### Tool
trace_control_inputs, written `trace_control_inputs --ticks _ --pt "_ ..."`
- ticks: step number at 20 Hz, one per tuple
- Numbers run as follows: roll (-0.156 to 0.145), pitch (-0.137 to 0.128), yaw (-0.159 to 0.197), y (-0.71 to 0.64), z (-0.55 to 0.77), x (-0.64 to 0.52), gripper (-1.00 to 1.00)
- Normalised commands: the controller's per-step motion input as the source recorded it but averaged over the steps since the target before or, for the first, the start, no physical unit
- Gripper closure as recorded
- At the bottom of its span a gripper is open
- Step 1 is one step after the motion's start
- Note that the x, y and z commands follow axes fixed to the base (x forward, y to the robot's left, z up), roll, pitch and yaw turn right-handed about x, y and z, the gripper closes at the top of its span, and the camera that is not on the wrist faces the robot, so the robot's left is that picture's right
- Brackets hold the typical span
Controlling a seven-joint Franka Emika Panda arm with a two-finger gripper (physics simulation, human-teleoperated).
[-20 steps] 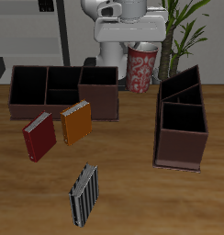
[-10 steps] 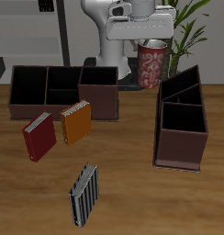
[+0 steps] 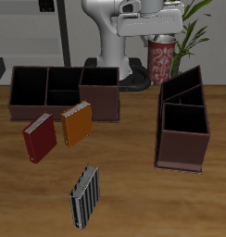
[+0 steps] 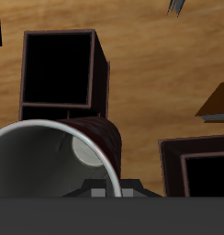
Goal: Place the red mug into the left desk caddy's left compartment and place the red book into the left desk caddy's back compartment and place the orange book into the back desk caddy's front compartment
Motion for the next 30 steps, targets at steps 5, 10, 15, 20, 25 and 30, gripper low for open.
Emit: trace_control_inputs --ticks 5,10,15,20,25,30 --pt "0.044 0.015 -0.023 0.30 -0.10 -0.20 1.00" --pt "0.094 0.021 0.004 0.44 -0.18 -0.14 1.00" --pt "-0.006 0.049 -0.047 0.16 -0.16 -0.05 1.00" --pt "0.028 0.048 0.005 0.18 -0.26 -0.19 1.00" --pt "0.021 -0.003 -0.015 0.01 -0.05 -0.20 1.00" --pt "-0.005 -0.012 -0.011 -0.03 0.01 -0.26 1.00"
